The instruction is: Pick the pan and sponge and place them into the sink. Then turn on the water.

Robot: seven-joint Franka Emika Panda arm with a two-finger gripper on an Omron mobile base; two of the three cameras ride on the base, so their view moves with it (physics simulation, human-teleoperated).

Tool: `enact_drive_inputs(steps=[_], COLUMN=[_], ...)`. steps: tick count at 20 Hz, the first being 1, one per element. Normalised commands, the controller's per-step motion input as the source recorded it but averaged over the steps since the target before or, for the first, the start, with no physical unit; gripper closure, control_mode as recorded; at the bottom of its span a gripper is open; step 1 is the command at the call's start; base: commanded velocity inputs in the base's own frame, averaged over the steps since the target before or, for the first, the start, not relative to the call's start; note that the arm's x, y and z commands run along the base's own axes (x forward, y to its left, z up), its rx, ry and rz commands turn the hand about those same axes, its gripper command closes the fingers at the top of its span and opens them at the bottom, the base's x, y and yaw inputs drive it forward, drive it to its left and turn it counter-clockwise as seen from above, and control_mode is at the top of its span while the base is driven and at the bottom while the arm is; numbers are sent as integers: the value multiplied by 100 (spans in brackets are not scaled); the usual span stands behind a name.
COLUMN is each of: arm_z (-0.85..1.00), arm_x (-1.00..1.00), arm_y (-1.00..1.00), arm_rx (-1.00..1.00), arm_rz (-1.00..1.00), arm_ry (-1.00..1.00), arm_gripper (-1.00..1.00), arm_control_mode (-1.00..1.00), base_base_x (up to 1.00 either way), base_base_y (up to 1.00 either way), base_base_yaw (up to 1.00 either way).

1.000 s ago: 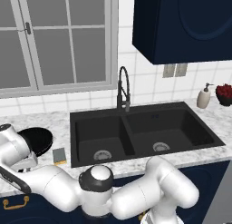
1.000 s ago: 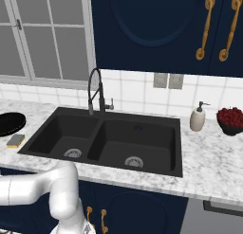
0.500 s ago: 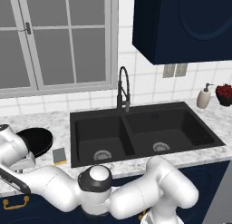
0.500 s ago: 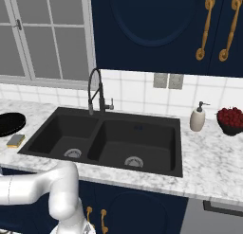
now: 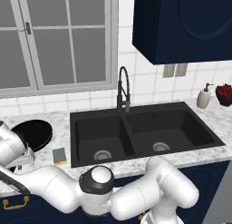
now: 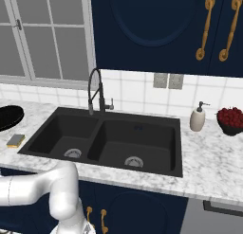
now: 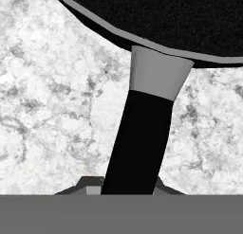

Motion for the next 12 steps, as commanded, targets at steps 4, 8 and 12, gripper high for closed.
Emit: enact_drive_inputs(steps=[4,8,12], arm_z=[28,53,26], arm_x=[0,-2,-1], arm_y=[-87,-100,-100], arm_rx=[0,3,16], arm_rz=[0,0,0], arm_ry=[-10,-15,-4], arm_gripper=[100,100,100], arm_control_mode=[-100,-100,-100], base_base_x=[0,0,0], base_base_y=[0,0,0], base_base_yaw=[0,0,0])
